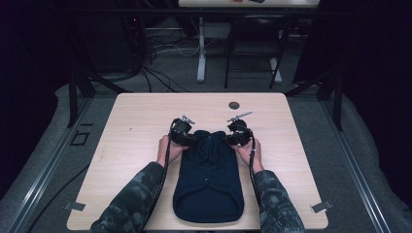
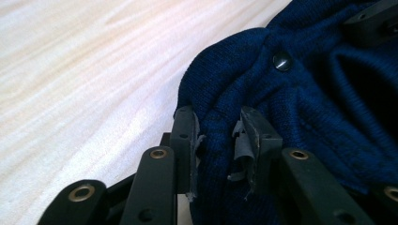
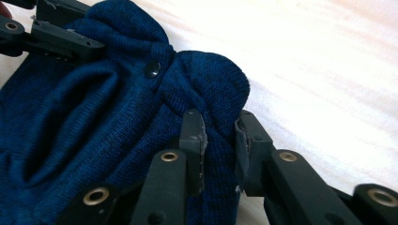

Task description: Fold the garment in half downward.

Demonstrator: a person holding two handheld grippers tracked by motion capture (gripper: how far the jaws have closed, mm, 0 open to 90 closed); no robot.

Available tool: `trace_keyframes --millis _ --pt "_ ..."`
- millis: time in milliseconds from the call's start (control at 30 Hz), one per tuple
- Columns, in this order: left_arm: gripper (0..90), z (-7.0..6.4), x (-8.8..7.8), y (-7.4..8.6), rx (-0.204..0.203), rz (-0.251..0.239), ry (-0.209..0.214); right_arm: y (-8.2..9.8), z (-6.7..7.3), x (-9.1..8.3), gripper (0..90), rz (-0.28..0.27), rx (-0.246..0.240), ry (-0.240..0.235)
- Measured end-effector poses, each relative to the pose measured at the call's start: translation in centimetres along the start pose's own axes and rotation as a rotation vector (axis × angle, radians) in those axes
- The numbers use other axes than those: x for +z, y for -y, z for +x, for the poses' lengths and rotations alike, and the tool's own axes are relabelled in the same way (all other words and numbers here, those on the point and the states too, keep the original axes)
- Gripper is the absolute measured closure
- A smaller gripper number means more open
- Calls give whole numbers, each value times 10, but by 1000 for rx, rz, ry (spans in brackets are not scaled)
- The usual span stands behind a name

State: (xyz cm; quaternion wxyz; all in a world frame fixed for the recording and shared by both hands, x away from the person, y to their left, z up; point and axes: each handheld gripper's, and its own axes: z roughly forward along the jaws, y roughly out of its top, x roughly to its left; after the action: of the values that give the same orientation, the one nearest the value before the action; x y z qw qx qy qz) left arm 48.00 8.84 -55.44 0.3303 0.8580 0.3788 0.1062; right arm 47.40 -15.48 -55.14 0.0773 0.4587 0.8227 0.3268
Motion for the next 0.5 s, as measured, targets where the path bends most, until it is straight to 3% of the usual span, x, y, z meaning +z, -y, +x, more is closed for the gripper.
trace_keyframes --millis 300,500 --pt "701 0 -16 -3 -4 -42 24 -4 8 -19 751 -58 -34 5" --pt "705 -3 -24 -6 18 -56 28 -5 11 -28 751 -74 -64 16"
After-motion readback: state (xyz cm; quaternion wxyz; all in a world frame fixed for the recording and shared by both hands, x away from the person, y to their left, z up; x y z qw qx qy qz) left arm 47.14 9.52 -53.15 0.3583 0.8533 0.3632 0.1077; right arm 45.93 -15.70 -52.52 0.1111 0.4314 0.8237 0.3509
